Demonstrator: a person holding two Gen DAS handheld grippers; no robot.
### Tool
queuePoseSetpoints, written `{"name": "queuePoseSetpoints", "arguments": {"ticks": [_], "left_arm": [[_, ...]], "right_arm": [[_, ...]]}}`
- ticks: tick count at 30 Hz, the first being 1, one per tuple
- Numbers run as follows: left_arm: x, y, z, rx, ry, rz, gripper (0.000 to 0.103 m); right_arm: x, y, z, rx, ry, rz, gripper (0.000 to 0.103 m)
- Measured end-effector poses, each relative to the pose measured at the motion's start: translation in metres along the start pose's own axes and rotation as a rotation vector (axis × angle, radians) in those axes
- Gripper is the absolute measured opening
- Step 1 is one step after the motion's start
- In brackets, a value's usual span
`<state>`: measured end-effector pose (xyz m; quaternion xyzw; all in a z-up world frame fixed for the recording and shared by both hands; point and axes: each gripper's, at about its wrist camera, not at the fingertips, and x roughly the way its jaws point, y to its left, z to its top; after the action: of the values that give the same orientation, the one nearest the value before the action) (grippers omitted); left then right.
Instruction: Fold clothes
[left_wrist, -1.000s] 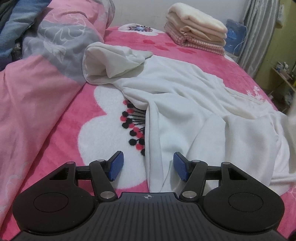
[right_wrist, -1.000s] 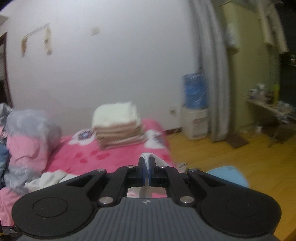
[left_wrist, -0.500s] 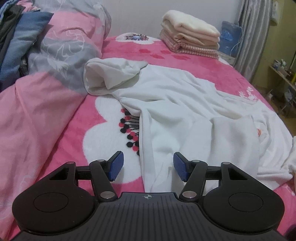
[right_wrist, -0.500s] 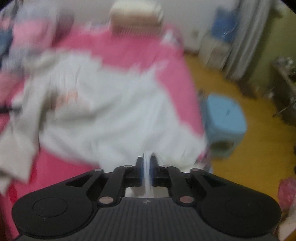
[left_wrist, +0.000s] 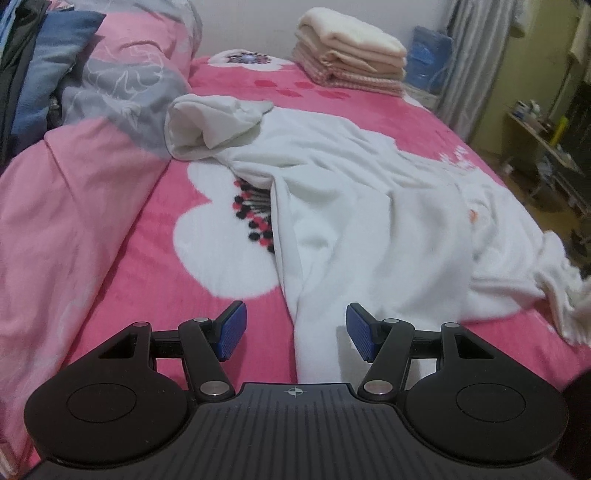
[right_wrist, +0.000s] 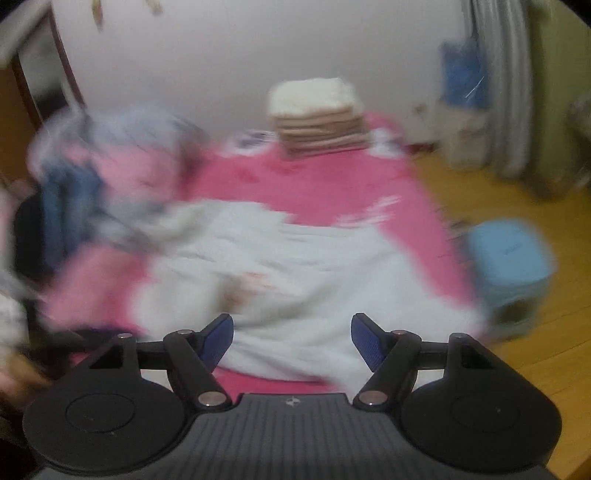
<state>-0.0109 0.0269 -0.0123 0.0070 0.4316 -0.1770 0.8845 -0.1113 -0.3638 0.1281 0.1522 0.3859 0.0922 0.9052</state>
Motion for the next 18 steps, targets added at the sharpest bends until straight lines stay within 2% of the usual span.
{"name": "queuePoseSetpoints", "arguments": {"ticks": [3,6,9,12,18], "left_arm": [[-0.008,0.001,-0.006,0.012,0.013,-0.028,0.06],[-0.01,0.001,-0.013,0.013,0.025,-0.052,0.06],[-0.01,0.003,-0.015,0.005,0.031,-0.059,0.06],[-0.008,0.012,-0.008,-0.034,0.028,-0.076,0.06],[0.01,0.037,0.031,-0.151,-0.03,-0.09,0.06]], "right_arm": [[0.033,0.016,-0.008,0.051,0.079,0.14,0.071],[0.079,0.031,-0.021,0.084,0.194,0.17,0.067],[0.107,0.032,-0.025,0.15,0.24,0.169,0.067],[0.107,0.017,-0.022,0.226,0.214,0.121,0.067],[0.098,-0.04,0.018,0.246,0.05,-0.062,0.074]]}}
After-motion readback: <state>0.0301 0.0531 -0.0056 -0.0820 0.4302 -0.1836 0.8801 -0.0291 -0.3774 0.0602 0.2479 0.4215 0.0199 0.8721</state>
